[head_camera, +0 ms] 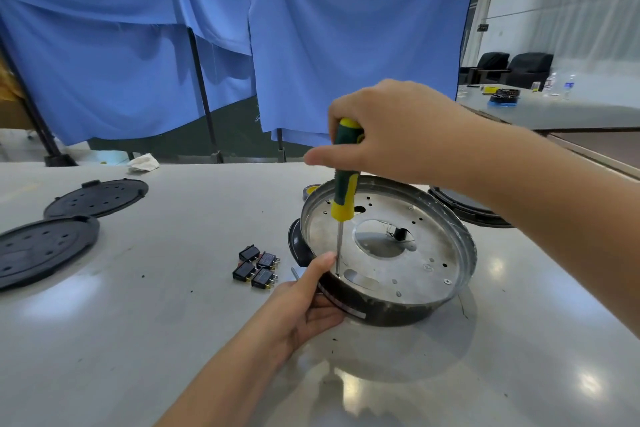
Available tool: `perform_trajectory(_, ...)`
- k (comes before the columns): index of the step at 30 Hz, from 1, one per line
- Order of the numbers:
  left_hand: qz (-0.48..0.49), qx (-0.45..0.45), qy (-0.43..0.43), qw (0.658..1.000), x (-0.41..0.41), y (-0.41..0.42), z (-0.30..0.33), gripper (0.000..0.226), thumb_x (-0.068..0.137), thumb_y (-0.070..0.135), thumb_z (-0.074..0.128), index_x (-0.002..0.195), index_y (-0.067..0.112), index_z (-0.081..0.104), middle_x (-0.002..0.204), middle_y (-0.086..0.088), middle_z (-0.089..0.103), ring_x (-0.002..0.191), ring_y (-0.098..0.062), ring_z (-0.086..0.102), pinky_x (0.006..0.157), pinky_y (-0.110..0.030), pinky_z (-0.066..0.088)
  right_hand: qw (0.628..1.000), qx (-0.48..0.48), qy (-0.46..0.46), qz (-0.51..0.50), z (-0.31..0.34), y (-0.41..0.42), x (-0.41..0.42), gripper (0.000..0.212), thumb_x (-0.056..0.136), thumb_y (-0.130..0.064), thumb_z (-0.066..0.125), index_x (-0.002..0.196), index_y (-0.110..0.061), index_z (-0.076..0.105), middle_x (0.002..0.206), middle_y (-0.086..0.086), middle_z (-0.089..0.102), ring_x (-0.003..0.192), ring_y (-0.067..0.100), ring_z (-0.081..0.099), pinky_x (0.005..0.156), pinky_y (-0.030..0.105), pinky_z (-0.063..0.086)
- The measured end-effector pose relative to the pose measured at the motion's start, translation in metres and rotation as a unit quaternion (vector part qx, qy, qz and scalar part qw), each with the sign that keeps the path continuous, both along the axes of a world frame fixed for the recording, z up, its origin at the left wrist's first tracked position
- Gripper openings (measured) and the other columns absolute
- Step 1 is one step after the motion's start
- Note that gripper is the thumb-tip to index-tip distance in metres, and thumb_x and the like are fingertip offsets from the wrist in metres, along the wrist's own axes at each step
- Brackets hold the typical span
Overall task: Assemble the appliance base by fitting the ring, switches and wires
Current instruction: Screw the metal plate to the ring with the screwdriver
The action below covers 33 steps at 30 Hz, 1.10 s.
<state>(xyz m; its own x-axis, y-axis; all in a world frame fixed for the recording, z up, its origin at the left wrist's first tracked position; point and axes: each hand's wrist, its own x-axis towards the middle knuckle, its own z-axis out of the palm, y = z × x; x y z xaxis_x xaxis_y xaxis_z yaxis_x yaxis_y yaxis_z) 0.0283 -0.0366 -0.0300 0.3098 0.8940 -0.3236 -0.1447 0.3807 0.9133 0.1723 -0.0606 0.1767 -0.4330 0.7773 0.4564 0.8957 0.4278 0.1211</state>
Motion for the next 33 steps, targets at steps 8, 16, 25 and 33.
perform_trajectory(8,-0.003,-0.008,-0.005,1.000,0.000,0.000,0.000,0.084,0.039,0.061,0.078,0.098,0.002,0.069,0.084,-0.018,0.074,0.081,-0.027,0.074,0.064,-0.030,0.059,0.924,-0.200,0.301,0.122,-0.011,0.012,0.005,0.017,0.099,-0.022,0.039,0.105,-0.029,0.053,0.108,-0.006,0.059,0.097,0.011,0.061,0.083,0.033,0.051)
perform_trajectory(16,-0.015,-0.005,-0.006,1.000,-0.001,0.000,0.000,0.080,0.044,0.061,0.078,0.097,0.002,0.069,0.086,-0.019,0.074,0.081,-0.028,0.074,0.064,-0.028,0.058,0.984,0.146,0.100,-0.013,-0.031,0.010,-0.002,0.047,0.097,-0.052,0.032,0.081,-0.014,0.054,0.072,0.000,0.050,0.061,0.019,0.047,0.052,0.030,0.033)
perform_trajectory(25,-0.008,-0.008,-0.005,1.000,-0.001,0.001,-0.002,0.083,0.041,0.062,0.080,0.096,0.001,0.069,0.085,-0.019,0.074,0.080,-0.027,0.074,0.063,-0.029,0.058,0.966,-0.037,0.245,0.079,-0.024,0.007,0.006,0.036,0.078,-0.060,0.063,0.098,-0.029,0.061,0.078,-0.008,0.055,0.069,0.009,0.055,0.063,0.027,0.043)
perform_trajectory(33,-0.011,-0.014,-0.006,1.000,-0.002,0.002,-0.002,0.087,0.042,0.063,0.081,0.101,0.001,0.068,0.089,-0.020,0.074,0.084,-0.029,0.073,0.066,-0.030,0.059,0.861,-0.199,0.442,0.154,-0.029,0.009,0.003,0.029,0.099,-0.009,0.036,0.106,-0.025,0.059,0.109,0.001,0.063,0.098,0.012,0.064,0.093,0.038,0.051)
